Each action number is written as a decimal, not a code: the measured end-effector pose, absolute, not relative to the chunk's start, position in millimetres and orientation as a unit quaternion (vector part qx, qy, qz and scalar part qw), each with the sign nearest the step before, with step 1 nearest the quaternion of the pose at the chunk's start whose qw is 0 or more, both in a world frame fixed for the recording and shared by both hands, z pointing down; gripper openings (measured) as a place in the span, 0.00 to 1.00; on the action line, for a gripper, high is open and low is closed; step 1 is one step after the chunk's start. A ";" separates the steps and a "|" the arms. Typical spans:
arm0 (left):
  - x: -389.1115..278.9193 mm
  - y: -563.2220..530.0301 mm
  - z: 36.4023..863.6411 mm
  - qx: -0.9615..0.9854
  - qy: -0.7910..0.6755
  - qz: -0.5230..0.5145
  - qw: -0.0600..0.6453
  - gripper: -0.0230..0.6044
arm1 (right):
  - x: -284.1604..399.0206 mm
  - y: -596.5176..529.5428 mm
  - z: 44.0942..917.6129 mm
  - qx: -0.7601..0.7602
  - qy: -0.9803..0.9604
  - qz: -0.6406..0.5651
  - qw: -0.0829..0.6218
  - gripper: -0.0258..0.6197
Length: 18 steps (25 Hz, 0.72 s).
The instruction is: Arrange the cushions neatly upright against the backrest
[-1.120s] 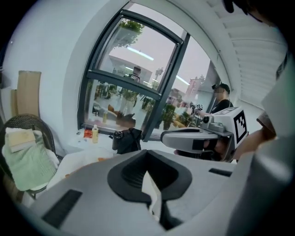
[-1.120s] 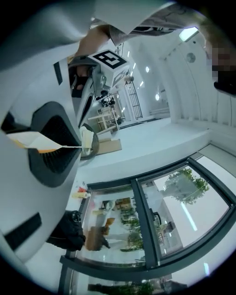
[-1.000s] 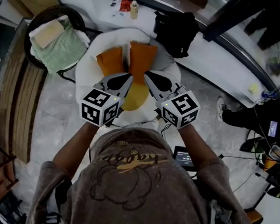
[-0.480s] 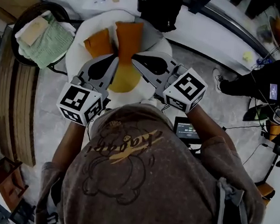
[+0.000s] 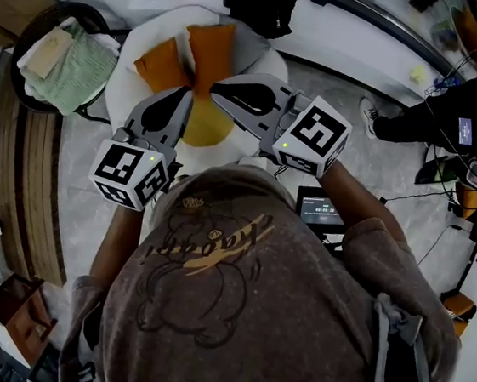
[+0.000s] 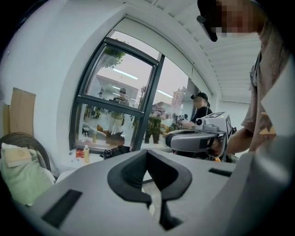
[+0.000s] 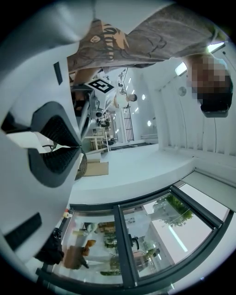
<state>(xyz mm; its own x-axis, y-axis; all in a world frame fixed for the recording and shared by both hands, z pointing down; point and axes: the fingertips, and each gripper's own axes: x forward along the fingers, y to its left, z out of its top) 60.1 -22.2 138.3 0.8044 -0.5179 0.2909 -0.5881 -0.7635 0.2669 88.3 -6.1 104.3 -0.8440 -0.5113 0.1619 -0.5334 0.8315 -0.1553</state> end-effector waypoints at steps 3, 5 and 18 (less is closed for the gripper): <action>59.6 -20.1 137.6 0.935 -0.291 0.102 0.175 0.04 | 87.0 -3.5 104.3 0.278 -0.954 0.099 0.060 0.08; 61.1 -20.0 138.4 0.936 -0.287 0.103 0.176 0.04 | 88.1 -2.1 107.5 0.282 -0.952 0.103 0.062 0.08; 68.7 -22.0 145.8 0.938 -0.272 0.113 0.183 0.04 | 96.2 -2.0 115.2 0.293 -0.947 0.111 0.069 0.08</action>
<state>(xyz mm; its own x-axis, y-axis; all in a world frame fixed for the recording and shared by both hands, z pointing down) 68.7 -22.0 145.8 0.8261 -0.4693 0.3120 -0.5522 -0.7848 0.2814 96.2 -2.0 115.2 -0.8192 -0.5389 0.1962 -0.5697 0.8041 -0.1701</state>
